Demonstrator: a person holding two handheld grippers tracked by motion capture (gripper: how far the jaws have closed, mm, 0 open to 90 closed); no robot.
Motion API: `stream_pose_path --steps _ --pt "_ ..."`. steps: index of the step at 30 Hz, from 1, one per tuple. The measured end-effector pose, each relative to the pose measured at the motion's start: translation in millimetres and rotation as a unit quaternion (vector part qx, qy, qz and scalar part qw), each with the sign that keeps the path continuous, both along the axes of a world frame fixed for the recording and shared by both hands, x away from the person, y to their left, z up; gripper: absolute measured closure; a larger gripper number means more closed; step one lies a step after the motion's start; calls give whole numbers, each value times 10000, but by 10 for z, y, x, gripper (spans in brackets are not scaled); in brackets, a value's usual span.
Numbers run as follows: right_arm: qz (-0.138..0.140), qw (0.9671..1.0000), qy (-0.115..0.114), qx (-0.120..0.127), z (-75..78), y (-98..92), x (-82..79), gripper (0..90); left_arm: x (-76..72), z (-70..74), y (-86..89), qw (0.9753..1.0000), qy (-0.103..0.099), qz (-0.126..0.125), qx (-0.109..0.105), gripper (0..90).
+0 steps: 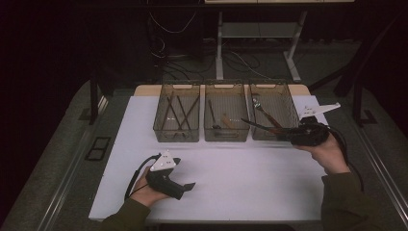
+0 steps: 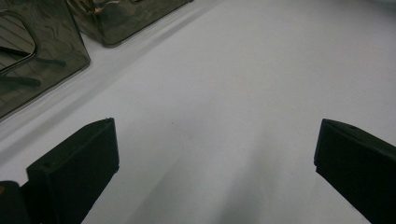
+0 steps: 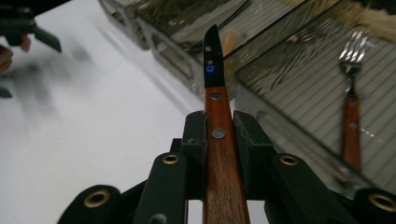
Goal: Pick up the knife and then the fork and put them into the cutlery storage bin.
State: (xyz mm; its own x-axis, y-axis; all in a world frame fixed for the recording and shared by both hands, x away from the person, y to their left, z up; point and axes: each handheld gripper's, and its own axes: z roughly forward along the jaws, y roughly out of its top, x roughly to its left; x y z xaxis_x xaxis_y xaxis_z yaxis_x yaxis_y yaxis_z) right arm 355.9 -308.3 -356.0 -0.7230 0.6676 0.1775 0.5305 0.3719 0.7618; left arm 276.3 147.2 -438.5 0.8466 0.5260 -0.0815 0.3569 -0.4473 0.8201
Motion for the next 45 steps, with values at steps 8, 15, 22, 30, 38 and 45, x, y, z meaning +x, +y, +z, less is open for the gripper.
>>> stream_pose_path --steps 8,15,22,30,38,45 --pt "-371 9992 -131 86 140 -137 158 756 -2 -4 -8 10000 17 -11 3 0" --pt "-814 9965 -173 -48 222 -276 342 756 2 -6 -8 10000 11 -5 9 0" --pt "-1480 9887 -182 -138 168 -369 572 756 -2 -26 -29 10000 45 -37 62 0" --pt "-1900 9814 10 -273 -26 -326 859 756 1 -31 -37 9999 48 -73 77 0" --pt "-2118 9753 315 -542 -262 -228 1074 756 -13 -45 -63 10000 35 -43 30 0" --pt "-2165 9729 414 -699 -319 -109 1154 755 -15 -41 -64 10000 18 -72 29 0"
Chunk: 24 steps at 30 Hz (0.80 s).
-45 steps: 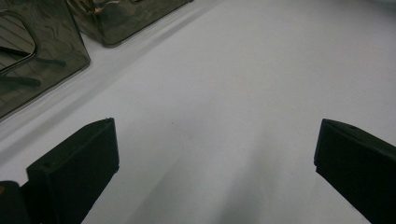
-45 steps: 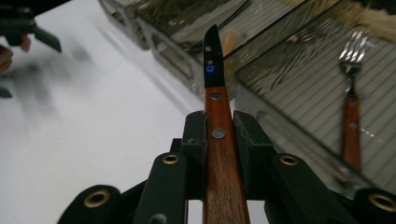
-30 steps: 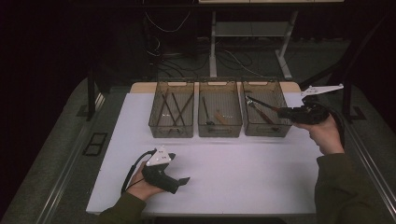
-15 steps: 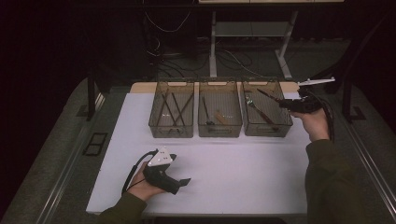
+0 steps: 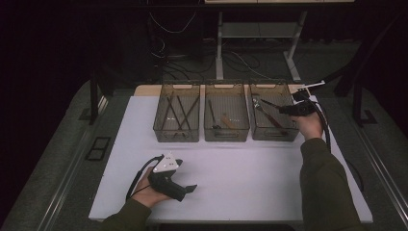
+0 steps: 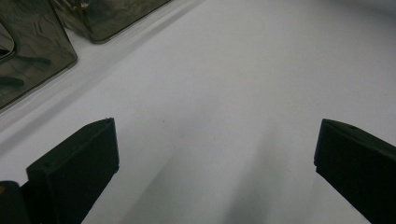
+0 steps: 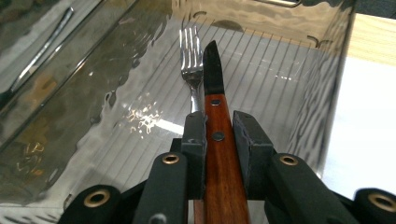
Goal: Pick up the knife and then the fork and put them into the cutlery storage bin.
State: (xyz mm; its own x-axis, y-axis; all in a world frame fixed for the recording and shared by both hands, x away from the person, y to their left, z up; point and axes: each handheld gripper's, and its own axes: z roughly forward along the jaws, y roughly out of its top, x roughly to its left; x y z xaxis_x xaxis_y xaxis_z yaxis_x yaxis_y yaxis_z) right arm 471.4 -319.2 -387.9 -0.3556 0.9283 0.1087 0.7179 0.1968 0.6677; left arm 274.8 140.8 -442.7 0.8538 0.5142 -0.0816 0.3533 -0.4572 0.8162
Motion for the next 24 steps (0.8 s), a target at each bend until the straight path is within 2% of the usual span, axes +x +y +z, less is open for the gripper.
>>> stream_pose_path --steps 6,12,14,16,18,20,24 --pt "39 9998 71 -169 -12 86 40 755 1 -2 -1 10000 9 -4 -11 0" --pt "58 9997 136 -194 -38 101 54 744 3 1 2 10000 -2 -20 -4 0" --pt "0 9997 85 -244 -28 99 50 667 3 0 2 10000 -1 -21 -5 0" --pt "30 9998 69 -166 -20 79 50 600 3 0 2 10000 -1 -20 -6 0" --pt "5 9997 9 -233 -7 55 40 540 1 0 2 10000 2 -15 -6 0" --pt "38 10000 10 -10 2 16 34 477 1 1 5 10000 -5 -16 -8 0" --pt "181 9998 -41 72 44 -11 -14 389 3 5 16 10000 -14 2 -13 0"
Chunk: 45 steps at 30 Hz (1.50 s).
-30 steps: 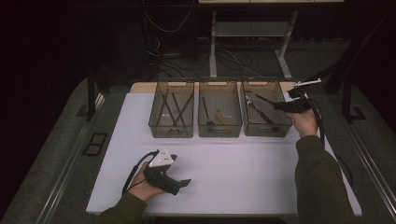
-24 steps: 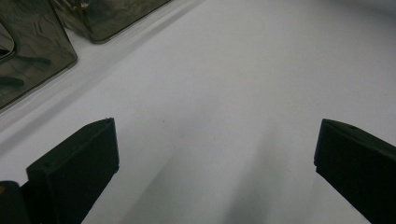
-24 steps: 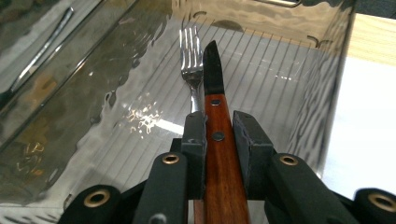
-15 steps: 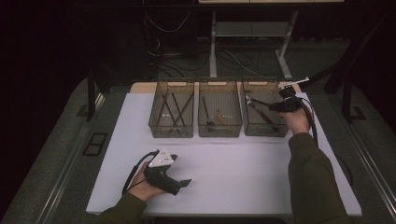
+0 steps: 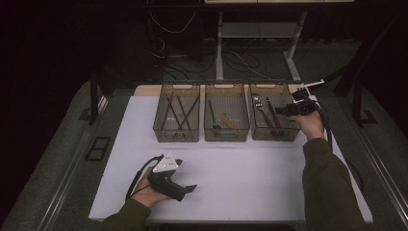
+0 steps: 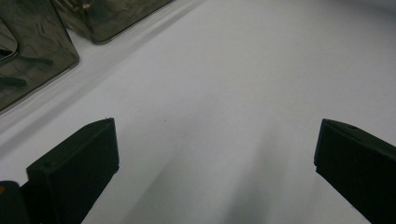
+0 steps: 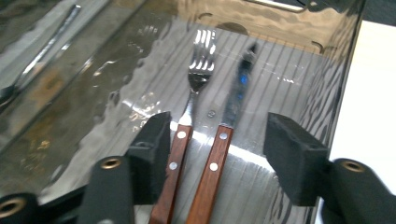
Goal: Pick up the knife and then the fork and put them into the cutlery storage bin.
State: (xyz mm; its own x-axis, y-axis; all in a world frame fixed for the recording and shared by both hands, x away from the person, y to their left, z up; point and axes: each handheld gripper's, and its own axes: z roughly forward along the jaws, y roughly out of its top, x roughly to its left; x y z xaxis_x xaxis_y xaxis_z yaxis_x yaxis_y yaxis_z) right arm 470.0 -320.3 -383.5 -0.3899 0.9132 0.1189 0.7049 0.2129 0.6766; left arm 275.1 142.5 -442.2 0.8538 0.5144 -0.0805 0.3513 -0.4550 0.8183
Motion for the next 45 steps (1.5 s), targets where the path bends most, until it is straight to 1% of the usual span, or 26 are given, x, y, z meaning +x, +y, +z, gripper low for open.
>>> stream_pose_path --steps 1,2,3,4,5,6,7,9,10,12,13,14,16,19,21,26,27,28,34,37,42,45 --pt "52 10000 -14 60 13 -5 -17 381 0 0 3 10000 1 4 -5 0" --pt "74 9999 -36 69 28 -6 -38 341 1 0 6 10000 0 -3 0 0" --pt "73 9999 -76 27 44 -3 -63 319 3 0 8 10000 5 -10 4 0" --pt "117 9998 -127 49 56 0 -90 314 5 -2 9 10000 12 -12 3 0" --pt "216 9995 -218 94 61 -1 -122 305 6 -3 10 10000 15 -8 8 0" --pt "298 9991 -233 190 65 1 -153 299 7 -4 10 10000 26 -8 11 0" --pt "339 9989 -236 218 62 10 -181 280 7 -4 9 10000 27 -8 17 0" --pt "397 9989 -239 91 47 39 -243 267 8 -4 11 10000 21 -3 23 0" --pt "383 9989 -257 45 36 55 -275 248 8 -3 13 10000 19 -1 23 0" --pt "516 9982 -270 108 18 78 -347 229 7 2 20 10000 -4 10 27 0" --pt "590 9978 -246 193 14 90 -384 204 8 6 28 10000 -4 11 32 0" --pt "629 9974 -248 264 9 103 -422 199 11 5 34 10000 -10 15 18 0" --pt "685 9966 -345 294 4 121 -498 195 14 5 44 10000 -7 35 20 0" --pt "755 9956 -518 215 10 152 -606 189 16 14 55 10000 -32 39 20 0" --pt "820 9944 -615 239 26 174 -680 188 20 14 58 10000 -33 36 9 0" --pt "994 9907 -835 405 64 226 -878 186 20 19 66 10000 -33 40 -10 0" --pt "1021 9900 -868 441 64 238 -920 174 18 19 67 10000 -32 39 -10 0" --pt "1066 9892 -901 436 59 249 -959 163 19 22 74 10000 -45 8 36 0" --pt "1187 9867 -971 532 -33 306 -1188 163 17 32 89 10000 -75 -18 49 0" --pt "1303 9855 -941 545 -97 324 -1285 163 20 31 94 10000 -62 7 22 0" --pt "1493 9835 -925 437 -196 356 -1439 163 24 34 103 10000 -62 -25 10 0" --pt "1531 9826 -934 481 -266 374 -1535 163 15 33 98 10000 -46 -29 17 0"
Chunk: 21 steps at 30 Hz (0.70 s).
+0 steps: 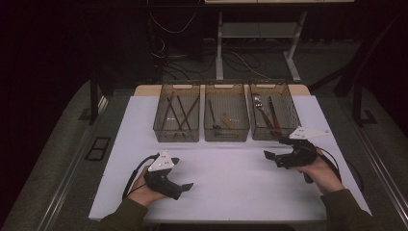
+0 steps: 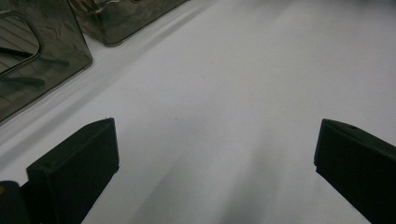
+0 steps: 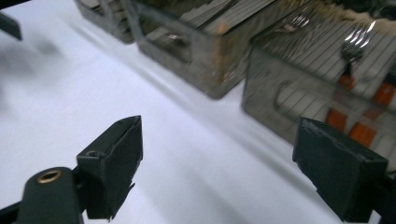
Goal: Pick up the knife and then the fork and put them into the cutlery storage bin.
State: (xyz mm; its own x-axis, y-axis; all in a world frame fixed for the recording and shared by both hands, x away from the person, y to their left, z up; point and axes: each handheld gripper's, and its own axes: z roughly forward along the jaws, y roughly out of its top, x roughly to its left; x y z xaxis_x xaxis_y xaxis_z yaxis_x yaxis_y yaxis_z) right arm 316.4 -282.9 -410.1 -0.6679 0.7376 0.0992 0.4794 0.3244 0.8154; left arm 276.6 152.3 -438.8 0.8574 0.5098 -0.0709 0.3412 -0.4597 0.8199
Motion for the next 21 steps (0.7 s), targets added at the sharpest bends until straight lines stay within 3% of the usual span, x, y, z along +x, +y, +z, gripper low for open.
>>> stream_pose_path --steps 3,5,21 --pt "128 9999 78 31 -79 26 -87 135 -6 7 -6 10000 -31 -19 9 0" --pt "252 9996 62 -82 -122 53 -153 119 -5 5 -10 10000 -27 -23 17 0" --pt "434 9989 183 -83 -368 75 -521 118 -12 7 -10 10000 -10 -32 25 0"
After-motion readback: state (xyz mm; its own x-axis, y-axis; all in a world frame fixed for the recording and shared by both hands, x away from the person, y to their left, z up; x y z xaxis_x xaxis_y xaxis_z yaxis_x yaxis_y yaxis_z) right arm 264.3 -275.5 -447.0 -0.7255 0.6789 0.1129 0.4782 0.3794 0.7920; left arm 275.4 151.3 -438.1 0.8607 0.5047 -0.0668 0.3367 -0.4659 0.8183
